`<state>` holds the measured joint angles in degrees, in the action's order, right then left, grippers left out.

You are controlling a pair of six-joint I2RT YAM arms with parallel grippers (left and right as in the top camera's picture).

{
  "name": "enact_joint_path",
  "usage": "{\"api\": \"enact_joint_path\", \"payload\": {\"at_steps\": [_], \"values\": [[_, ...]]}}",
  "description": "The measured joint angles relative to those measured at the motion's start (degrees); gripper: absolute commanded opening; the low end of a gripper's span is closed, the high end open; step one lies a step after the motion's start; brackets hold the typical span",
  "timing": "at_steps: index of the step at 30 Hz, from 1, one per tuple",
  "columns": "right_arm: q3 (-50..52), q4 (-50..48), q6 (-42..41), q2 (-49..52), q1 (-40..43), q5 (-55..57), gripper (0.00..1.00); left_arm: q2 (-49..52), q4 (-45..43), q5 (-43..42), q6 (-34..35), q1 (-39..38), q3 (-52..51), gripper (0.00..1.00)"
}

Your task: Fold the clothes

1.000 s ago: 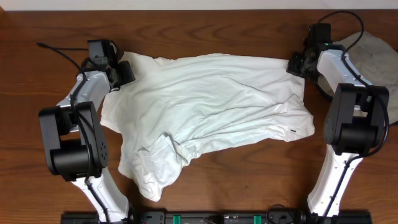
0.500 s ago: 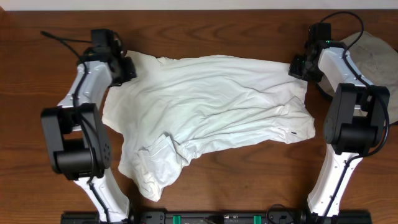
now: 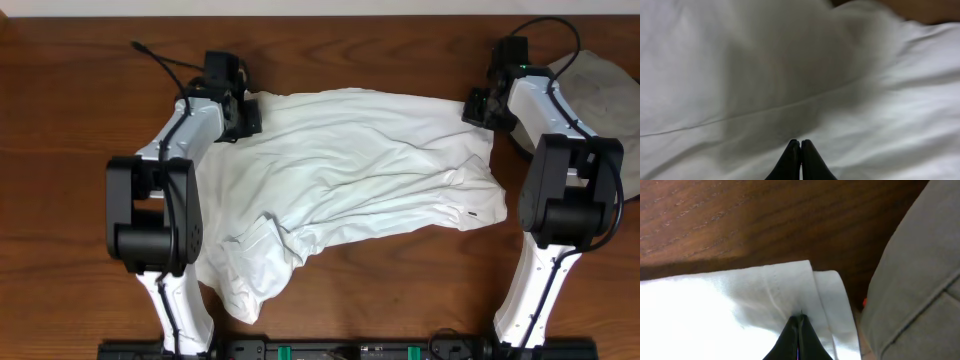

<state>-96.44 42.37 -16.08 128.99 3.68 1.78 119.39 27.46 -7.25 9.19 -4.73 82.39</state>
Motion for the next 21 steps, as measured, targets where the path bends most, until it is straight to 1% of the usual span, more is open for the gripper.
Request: {"api": "enact_joint_path", "payload": {"at_steps": [10,21], "values": [[-0.02,-0.02,0.04,0.00,0.00,-0.04,0.01,2.03,-1.95,2.14,-0.02,0.48,0.11,0.06],[-0.02,-0.92,0.04,0.09,-0.02,-1.33,0.01,4.92,-12.04,1.77,-0.02,6.82,1.07,0.06]]}}
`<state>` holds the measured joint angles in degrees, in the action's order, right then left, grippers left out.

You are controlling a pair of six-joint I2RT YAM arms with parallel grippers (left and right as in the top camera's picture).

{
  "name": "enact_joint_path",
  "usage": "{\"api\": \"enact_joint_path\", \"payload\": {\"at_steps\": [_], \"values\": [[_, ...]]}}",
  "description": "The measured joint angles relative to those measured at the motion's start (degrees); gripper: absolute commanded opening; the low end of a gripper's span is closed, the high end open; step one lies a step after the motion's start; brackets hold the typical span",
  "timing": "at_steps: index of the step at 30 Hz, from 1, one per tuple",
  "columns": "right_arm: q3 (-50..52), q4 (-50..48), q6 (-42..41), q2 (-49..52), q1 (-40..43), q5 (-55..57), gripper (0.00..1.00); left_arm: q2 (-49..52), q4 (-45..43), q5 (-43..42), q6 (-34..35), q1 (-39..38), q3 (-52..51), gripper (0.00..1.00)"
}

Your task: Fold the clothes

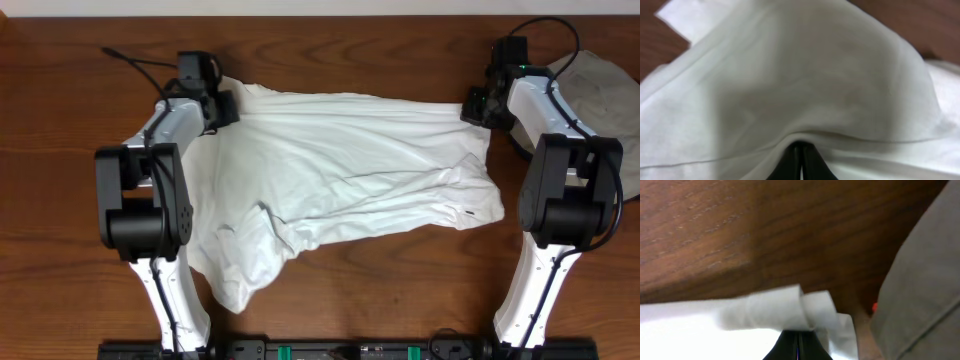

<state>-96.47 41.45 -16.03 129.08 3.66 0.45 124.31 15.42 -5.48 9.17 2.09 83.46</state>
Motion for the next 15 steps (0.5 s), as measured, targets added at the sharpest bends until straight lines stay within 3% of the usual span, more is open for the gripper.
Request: {"api": "enact_joint_path", "payload": {"at_steps": [9,15], "values": [[0.00,-0.26,0.00,0.09,-1.03,-1.79,0.01,3.10,-9.68,-1.57,-0.04,3.23,1.01,0.06],[-1.46,2.34,-0.02,0.48,-1.11,-1.66,0.01,4.59,-3.39,-1.29,-0.24,3.50,5.81,0.07]]}}
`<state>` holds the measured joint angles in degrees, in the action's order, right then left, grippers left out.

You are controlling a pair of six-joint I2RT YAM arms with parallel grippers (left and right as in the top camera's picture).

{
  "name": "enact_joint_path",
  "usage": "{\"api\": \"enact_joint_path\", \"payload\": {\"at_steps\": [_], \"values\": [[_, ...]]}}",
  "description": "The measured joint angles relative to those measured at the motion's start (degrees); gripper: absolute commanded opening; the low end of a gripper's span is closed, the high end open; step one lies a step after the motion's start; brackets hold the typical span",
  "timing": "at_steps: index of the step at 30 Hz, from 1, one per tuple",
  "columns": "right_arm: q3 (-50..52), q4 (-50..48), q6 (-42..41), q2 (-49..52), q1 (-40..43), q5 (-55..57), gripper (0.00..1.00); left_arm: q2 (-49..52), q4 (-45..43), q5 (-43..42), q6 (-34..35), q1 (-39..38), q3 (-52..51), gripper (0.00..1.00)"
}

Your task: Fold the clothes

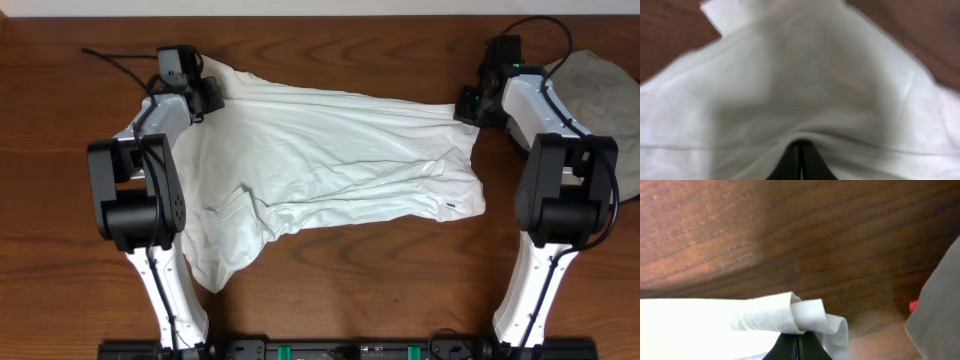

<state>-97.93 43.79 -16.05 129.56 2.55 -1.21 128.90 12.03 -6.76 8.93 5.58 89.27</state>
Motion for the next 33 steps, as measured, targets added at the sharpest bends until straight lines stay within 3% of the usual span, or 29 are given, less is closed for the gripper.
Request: {"api": "enact_joint_path", "payload": {"at_steps": [4,8,10,14,20,21,25,29,33], "values": [[-3.93,7.26,0.00,0.70,0.13,2.93,0.01,1.20,13.62,1.66,-0.22,0.68,7.72,0.06],[-12.17,15.50,-0.15,0.24,0.15,4.20,0.11,1.01,25.66,2.47,-0.22,1.46,15.61,0.06],[-16.24,20.04,-0.22,-1.22,0.15,4.46,0.19,-0.15,30.34,2.25,-0.20,1.49,18.51,0.14],[-21.31,27.36,-0.04,-7.32,0.15,4.70,0.24,-6.56,36.20,0.37,0.02,1.27,20.04,0.17],[-23.67,40.04,0.00,-20.02,-0.02,2.78,0.24,-20.26,49.94,-6.75,0.09,0.83,21.20,0.17],[-23.91,42.62,0.02,-21.49,-0.22,2.36,0.24,-21.94,52.76,-7.74,0.09,0.59,21.51,0.22],[-24.09,49.55,0.35,-23.50,-2.14,1.11,0.23,-25.11,64.24,-10.08,0.22,-1.51,22.05,0.22],[-20.26,47.76,1.46,-23.26,-5.57,0.42,0.20,-24.44,65.79,-10.91,0.26,-4.52,18.40,0.21],[-12.33,42.32,2.05,-23.02,-8.61,-0.35,0.14,-23.50,63.36,-11.17,1.55,-6.08,11.96,0.06]]}}
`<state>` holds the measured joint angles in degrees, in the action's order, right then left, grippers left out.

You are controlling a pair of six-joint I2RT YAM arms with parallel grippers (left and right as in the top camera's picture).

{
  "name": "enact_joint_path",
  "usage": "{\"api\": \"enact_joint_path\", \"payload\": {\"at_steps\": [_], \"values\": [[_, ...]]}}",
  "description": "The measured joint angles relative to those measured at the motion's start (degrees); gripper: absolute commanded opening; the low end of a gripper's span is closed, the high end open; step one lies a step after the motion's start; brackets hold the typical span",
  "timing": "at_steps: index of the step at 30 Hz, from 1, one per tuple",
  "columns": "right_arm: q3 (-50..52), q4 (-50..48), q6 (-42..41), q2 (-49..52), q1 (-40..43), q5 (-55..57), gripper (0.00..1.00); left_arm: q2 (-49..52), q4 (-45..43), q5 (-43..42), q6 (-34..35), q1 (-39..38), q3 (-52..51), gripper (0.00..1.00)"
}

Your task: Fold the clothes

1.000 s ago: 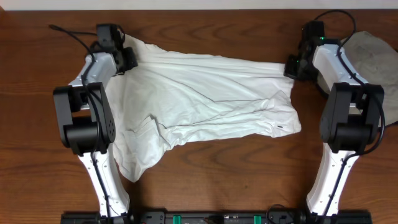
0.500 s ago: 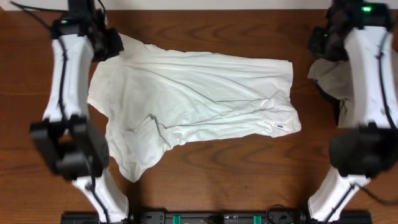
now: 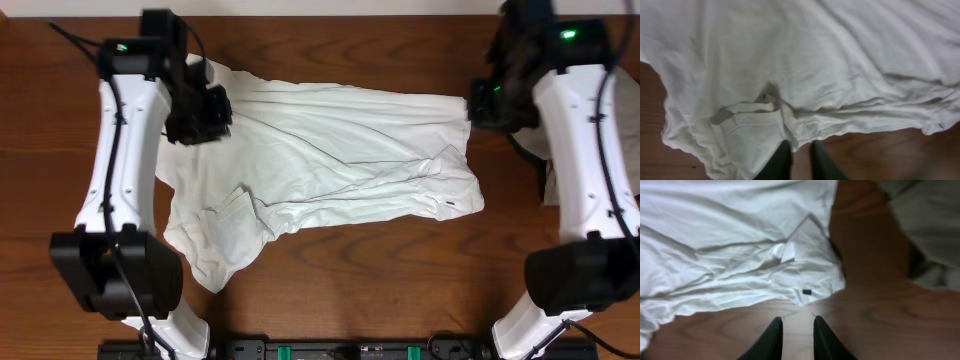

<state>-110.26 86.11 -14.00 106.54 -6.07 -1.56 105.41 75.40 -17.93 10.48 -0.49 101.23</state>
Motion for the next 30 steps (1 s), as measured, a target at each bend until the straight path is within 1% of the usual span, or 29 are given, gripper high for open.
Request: {"api": "enact_joint_path", "payload": {"at_steps": [2,8,14,17,20,26,30], "values": [[4.83,-3.15,0.13,0.02,-1.20,-0.70,0.11,0.09,-1.77,-0.02,0.76,-0.13,-3.91,0.06],[18.47,-12.59,0.22,0.68,-3.28,-4.28,0.08,0.26,-8.11,-0.37,1.75,-0.50,-17.16,0.06],[27.50,-20.92,-0.02,0.74,-3.50,-5.40,0.12,0.26,-15.26,-0.59,1.81,-0.79,-26.77,0.06],[30.14,-24.63,-0.04,0.76,-3.50,-5.55,0.12,0.26,-19.87,-0.04,2.25,-0.79,-29.62,0.06],[32.63,-28.68,-0.02,0.79,-3.48,-5.55,0.12,0.50,-22.67,1.16,2.80,-0.79,-31.54,0.06],[34.36,-33.53,-0.02,0.87,-1.42,-5.49,0.13,1.11,-23.26,3.65,3.04,-0.81,-32.44,0.07],[34.36,-34.51,-0.02,0.87,1.20,-5.42,0.10,1.11,-23.58,4.94,3.08,-0.81,-32.44,0.06]]}}
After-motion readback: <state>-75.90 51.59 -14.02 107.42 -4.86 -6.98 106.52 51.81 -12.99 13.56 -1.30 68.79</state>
